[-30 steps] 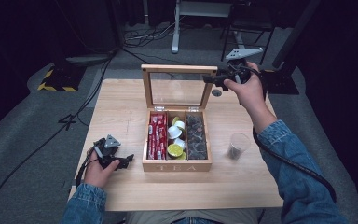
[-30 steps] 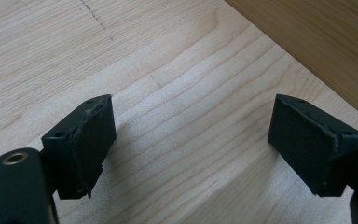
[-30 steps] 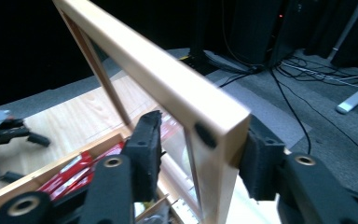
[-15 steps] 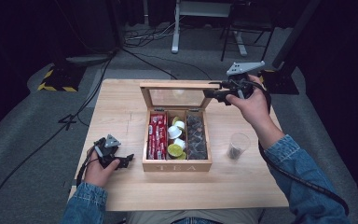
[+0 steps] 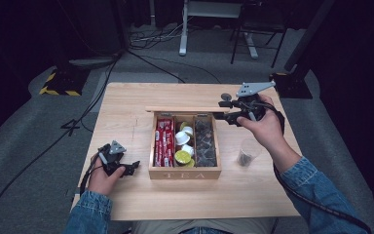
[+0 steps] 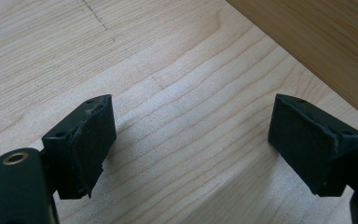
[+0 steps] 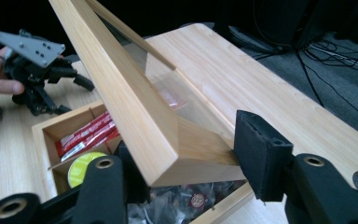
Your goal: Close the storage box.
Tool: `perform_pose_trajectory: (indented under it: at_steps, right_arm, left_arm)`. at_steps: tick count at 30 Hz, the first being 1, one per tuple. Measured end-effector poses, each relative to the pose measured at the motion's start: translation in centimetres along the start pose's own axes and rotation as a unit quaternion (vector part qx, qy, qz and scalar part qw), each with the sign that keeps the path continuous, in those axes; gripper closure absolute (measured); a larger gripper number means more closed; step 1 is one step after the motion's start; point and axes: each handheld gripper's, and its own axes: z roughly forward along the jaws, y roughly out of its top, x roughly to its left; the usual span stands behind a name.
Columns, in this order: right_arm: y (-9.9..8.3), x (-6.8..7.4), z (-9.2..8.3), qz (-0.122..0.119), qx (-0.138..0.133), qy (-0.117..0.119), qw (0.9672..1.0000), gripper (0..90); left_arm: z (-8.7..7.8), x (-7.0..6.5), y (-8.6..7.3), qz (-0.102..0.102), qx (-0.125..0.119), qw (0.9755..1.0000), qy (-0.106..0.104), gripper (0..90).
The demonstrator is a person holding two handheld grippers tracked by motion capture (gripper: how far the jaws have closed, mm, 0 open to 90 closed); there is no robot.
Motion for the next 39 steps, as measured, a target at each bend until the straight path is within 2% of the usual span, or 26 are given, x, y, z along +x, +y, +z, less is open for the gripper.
perform_pose_trajectory:
  at_steps: [4,20,24,30,35,39]
  right_arm:
    - [-0.8,0.8,0.0,-0.011,0.001,-0.004,0.9999,46.2]
    - [-2.9,2.6,0.1,-0.033,0.006,-0.016,0.9993,37.3]
    - [-3.4,3.2,0.1,-0.05,0.009,-0.025,0.9984,36.7]
    - [-4.2,3.7,0.3,-0.056,0.016,-0.032,0.9978,32.4]
    - [-5.5,4.0,0.6,-0.046,0.03,-0.029,0.9981,30.9]
    - [-6.2,4.3,0.8,-0.047,0.034,-0.03,0.9979,29.8]
  left_arm:
    - [0.0,0.0,0.0,0.0,0.0,1.0,0.0,15.4]
    - [0.0,0.0,0.0,-0.002,0.0,1.0,-0.001,15.4]
    - [0.0,0.0,0.0,-0.002,0.0,1.0,-0.001,15.4]
    - [0.0,-0.1,0.0,-0.004,-0.003,1.0,-0.001,15.4]
    - [0.0,-0.1,0.0,-0.004,-0.001,1.0,-0.002,15.4]
    - [0.0,0.0,0.0,-0.003,-0.001,1.0,-0.001,15.4]
